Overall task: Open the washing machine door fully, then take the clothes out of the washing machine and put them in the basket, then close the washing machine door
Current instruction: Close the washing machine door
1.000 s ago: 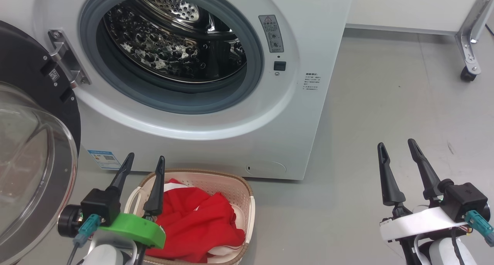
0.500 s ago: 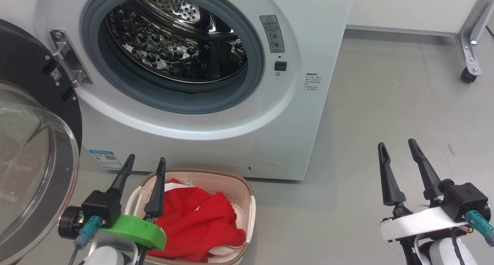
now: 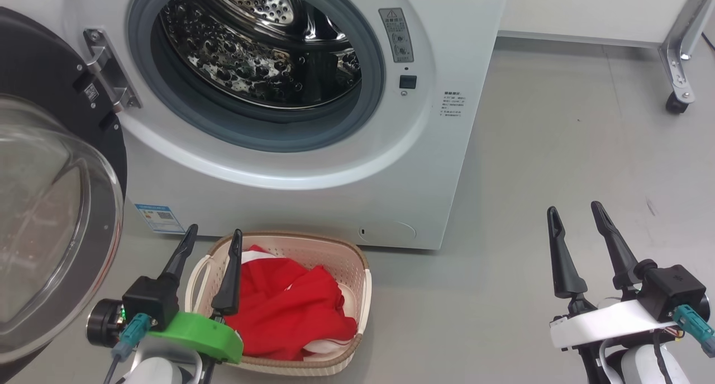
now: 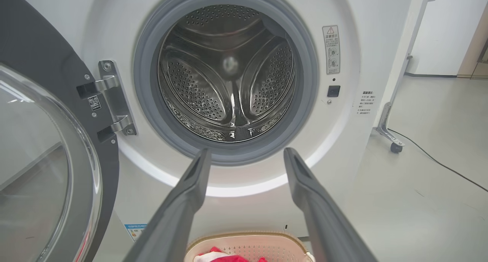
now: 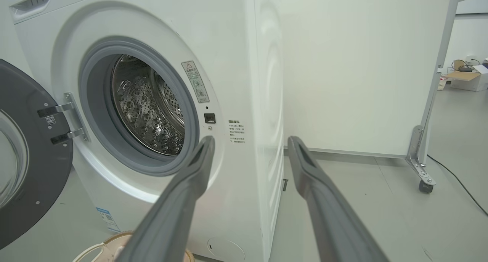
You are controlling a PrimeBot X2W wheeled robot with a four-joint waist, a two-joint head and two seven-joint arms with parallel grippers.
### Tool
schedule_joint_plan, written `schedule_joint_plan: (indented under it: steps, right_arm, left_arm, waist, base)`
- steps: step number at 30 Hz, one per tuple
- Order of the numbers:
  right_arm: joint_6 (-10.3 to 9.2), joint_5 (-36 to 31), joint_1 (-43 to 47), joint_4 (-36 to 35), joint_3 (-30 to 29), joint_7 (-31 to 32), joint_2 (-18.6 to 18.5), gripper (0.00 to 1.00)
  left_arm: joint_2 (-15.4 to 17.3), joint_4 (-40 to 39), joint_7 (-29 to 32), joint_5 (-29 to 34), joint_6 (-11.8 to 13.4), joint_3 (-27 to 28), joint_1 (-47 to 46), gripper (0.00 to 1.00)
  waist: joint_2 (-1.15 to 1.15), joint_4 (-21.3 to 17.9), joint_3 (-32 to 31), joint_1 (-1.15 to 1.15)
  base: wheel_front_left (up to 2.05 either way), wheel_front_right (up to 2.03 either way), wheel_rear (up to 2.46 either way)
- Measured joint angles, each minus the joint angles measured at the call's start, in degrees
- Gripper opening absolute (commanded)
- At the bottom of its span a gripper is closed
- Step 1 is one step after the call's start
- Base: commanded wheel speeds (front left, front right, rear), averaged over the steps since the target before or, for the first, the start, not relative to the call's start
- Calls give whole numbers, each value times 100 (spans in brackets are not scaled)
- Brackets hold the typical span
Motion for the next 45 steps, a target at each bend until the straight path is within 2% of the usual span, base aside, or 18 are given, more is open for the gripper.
schedule_joint_plan:
  steps: [9,23,45]
  right_arm:
    - [3,0,0,1,0,0,5,100]
    - [5,-1,0,20,25,0,7,100]
    - [7,-1,-1,27,49,0,11,100]
  left_arm:
    - [-1,3,0,145,101,-62,2,100]
    - [0,-15,0,244,105,-93,2,100]
    - [0,-81,0,275,105,-111,19,100]
  waist:
    - [0,7,10,0]
    - [0,19,-22,0]
    - [0,16,4,0]
  base:
    - [-118,118,0]
    - [-87,87,0]
    - [-19,19,0]
